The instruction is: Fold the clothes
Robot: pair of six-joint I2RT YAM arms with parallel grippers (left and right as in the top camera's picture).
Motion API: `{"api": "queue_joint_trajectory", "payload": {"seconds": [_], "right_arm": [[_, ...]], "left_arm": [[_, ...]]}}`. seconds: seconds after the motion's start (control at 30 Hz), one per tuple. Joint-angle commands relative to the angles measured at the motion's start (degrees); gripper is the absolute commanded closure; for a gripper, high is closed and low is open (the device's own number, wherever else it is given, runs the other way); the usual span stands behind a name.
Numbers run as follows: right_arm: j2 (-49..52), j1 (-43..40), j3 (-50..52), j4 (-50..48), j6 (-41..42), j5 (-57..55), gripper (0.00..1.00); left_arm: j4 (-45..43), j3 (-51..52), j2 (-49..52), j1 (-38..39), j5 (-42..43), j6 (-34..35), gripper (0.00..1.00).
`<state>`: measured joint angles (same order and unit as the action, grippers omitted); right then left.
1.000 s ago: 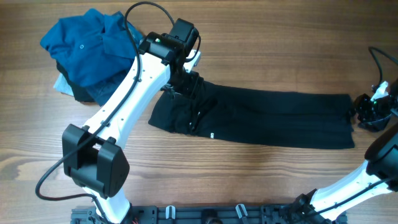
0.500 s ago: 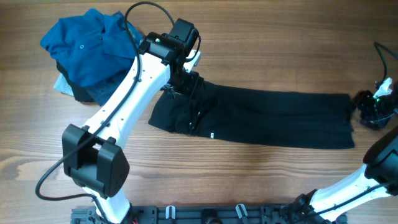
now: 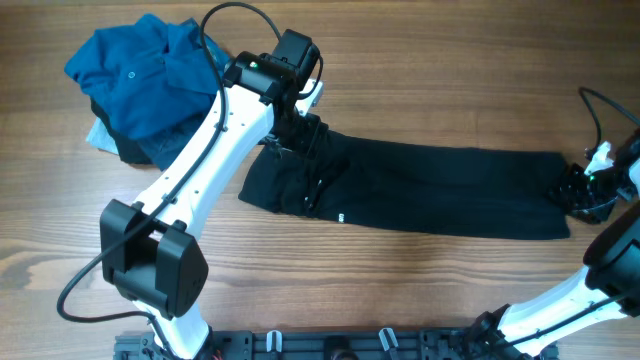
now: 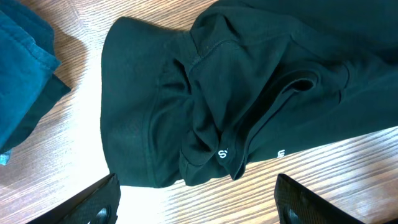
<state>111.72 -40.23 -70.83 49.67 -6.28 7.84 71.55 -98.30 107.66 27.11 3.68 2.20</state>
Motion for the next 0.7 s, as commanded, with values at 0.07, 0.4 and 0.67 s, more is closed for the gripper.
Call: {"api": "queue_joint_trajectory", "payload": {"seconds": [0.07, 0.4, 0.67], "right_arm": [[-0.6, 0.1, 0.9, -1.9, -2.6, 6.2, 0.82], [-7.5, 0.1, -9.8, 8.8, 5.7, 2.5, 0.96], [-25.6, 7.9, -9.8, 11.6, 9.4, 10.6, 0.96]], "left_arm": [[-0.2, -0.3, -1.9, 0.0, -0.6, -0.1, 0.21], [0.7, -0.3, -2.0, -1.0, -1.2, -0.3, 0.27], [2.1, -0.4, -6.9, -9.5, -0.5, 1.5, 0.35]]}}
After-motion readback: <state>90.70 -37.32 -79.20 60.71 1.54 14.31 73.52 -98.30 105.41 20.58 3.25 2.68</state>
